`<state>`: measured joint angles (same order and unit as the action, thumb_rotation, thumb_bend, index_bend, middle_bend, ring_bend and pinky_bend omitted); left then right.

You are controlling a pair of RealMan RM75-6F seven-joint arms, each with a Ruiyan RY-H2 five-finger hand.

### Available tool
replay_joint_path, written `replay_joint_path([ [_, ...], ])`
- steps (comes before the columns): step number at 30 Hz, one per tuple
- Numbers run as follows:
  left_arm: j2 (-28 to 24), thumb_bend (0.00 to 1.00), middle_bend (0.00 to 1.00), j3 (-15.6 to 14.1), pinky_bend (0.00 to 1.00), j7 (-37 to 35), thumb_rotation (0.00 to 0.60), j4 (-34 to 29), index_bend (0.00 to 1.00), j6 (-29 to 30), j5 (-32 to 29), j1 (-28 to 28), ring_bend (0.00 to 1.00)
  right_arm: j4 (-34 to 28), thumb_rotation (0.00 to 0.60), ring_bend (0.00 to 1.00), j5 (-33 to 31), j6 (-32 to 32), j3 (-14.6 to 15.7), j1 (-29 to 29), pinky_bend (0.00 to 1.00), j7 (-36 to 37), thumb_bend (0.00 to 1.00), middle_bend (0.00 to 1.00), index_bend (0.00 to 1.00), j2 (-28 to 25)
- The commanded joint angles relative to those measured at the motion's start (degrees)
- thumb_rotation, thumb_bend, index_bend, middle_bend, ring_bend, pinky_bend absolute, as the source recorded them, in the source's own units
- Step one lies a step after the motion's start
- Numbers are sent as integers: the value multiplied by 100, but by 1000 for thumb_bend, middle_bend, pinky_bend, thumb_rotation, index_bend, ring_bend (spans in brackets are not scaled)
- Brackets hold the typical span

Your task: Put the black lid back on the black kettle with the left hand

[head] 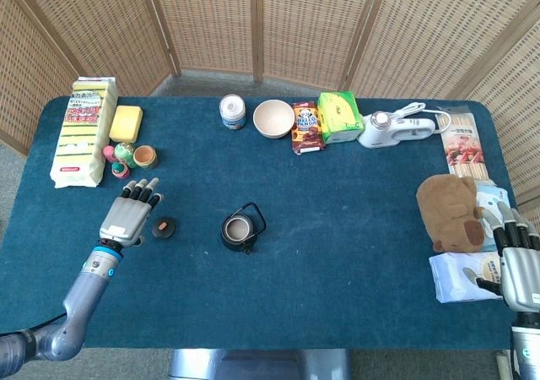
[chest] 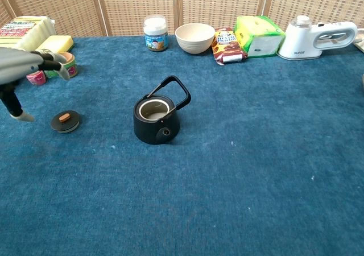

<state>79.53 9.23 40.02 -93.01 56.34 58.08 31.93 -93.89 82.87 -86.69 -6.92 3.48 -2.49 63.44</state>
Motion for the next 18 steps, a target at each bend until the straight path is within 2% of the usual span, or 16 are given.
replay_joint_path([
  [1, 92, 93, 0, -75, 72, 92, 600, 52, 196, -49, -51, 93, 0, 3, 600, 0, -2, 0, 1, -1, 0, 24, 96, 0, 116, -7],
  [10, 206, 95, 0, -139, 72, 564, 600, 98, 196, -236, -619, 428, 0, -3, 600, 0, -65, -18, -39, -28, 0, 258, 96, 0, 116, -90],
  [18, 405, 107, 0, -197, 72, 838, 600, 172, 201, -133, -1021, 628, 0, 14, 600, 0, -46, 18, -22, -19, 0, 334, 97, 0, 116, -119],
])
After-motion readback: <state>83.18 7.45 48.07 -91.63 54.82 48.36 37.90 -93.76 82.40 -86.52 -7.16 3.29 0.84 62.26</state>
